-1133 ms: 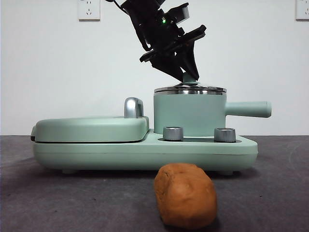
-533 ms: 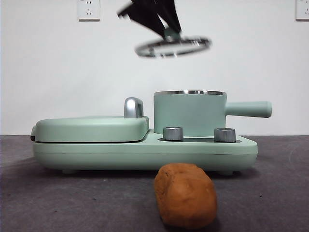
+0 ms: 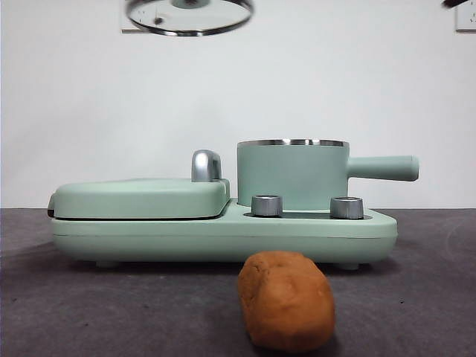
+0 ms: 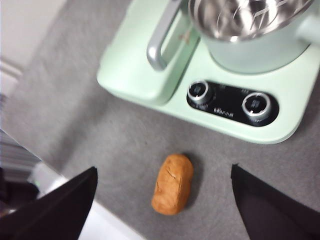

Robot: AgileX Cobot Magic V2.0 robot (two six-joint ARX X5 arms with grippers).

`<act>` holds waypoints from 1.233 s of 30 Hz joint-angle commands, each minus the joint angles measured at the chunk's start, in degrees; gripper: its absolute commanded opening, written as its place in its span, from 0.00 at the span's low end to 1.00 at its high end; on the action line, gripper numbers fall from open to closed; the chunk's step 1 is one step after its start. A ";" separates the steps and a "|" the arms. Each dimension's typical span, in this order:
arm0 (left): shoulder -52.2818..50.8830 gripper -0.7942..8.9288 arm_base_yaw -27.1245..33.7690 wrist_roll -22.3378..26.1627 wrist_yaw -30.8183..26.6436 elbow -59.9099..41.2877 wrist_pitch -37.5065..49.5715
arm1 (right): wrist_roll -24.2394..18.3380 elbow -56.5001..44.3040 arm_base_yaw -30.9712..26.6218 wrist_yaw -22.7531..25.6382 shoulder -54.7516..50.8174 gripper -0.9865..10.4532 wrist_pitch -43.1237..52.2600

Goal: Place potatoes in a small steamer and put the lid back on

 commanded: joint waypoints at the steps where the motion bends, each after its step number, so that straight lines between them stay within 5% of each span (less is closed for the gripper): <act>1: -0.57 0.10 1.18 1.55 0.22 1.62 -1.16 | 3.15 1.33 6.67 4.68 4.26 0.46 0.35; 13: -0.77 0.10 5.35 1.92 0.24 1.62 -5.86 | 7.04 1.33 22.53 13.60 23.98 0.46 0.57; 37: -0.77 0.10 8.13 1.88 0.26 1.62 -5.75 | 5.70 1.31 26.91 14.67 44.30 0.46 7.89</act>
